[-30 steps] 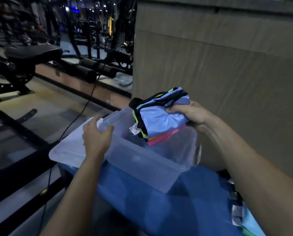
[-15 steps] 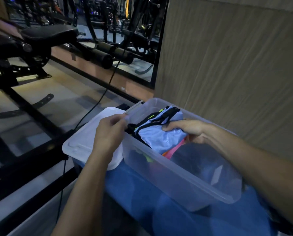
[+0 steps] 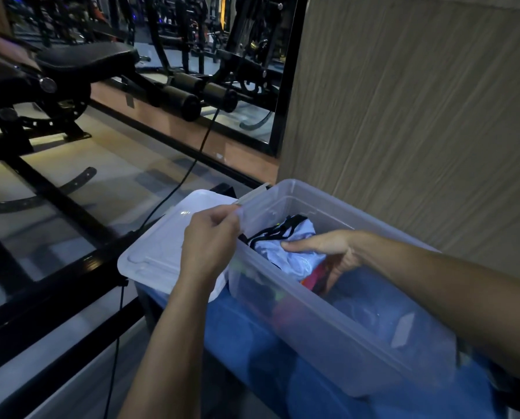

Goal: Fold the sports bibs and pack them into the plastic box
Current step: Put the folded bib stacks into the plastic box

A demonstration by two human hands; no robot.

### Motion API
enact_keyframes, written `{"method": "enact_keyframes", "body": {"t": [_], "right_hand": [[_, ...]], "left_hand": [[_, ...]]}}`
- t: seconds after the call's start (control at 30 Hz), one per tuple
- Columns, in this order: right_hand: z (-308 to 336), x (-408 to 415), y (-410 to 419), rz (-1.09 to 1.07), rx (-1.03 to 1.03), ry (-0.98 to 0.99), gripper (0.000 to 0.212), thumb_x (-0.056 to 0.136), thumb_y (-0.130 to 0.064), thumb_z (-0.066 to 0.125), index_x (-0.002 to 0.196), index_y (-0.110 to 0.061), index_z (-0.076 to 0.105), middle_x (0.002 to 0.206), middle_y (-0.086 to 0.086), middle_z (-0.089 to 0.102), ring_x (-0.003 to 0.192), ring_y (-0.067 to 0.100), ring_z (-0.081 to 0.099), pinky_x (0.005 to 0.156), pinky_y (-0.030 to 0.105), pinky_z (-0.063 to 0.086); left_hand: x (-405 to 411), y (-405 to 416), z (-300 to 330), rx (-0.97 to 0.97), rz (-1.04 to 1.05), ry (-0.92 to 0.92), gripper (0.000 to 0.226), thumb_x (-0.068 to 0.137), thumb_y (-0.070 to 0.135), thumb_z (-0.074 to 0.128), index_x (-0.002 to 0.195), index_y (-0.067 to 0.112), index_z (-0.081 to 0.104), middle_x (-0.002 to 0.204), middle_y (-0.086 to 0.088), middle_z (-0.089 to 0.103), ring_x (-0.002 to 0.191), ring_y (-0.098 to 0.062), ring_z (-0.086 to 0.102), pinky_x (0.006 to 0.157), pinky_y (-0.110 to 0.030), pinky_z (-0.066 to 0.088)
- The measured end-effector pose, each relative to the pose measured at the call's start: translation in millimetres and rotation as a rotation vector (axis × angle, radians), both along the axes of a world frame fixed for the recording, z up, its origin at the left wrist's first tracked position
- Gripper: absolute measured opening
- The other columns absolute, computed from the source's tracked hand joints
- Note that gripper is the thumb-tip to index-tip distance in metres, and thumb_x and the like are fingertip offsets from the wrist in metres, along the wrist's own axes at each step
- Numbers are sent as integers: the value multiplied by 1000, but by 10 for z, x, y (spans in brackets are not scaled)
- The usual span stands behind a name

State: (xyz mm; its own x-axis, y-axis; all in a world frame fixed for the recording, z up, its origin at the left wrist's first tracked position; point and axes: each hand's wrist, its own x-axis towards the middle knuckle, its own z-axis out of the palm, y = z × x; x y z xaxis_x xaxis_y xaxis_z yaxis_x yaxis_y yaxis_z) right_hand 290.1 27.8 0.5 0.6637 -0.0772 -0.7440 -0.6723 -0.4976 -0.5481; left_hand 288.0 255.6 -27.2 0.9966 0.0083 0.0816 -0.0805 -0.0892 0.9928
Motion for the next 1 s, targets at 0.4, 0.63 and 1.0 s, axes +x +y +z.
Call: {"method": "enact_keyframes", "body": {"t": [0.4,0.63,1.0], "right_hand": [[-6,-365,231,362,-579,-619,92,70,-90,51,136,-26,48,140,1,49,119,24,57,101,44,51],[-185,-62,508,451,-655,-736,80,91,-67,56,147,-14,36,146,6,37,132,35,45,108,50,43],[-276,-8,372,470,-1177,-1223,61,86,-71,57,107,-15,50,106,5,49,92,25,49,75,42,43]], "left_hand": [[-127,-53,48,157,109,-75,30,90,42,50,86,19,69,87,-12,74,89,-31,72,83,-53,56],[-184,-85,99,177,124,-86,21,97,34,51,79,35,61,86,-13,73,87,-29,71,79,-49,57],[-201,-64,86,204,88,-95,29,92,32,49,92,11,69,87,-20,68,87,-36,68,76,-51,55]]}}
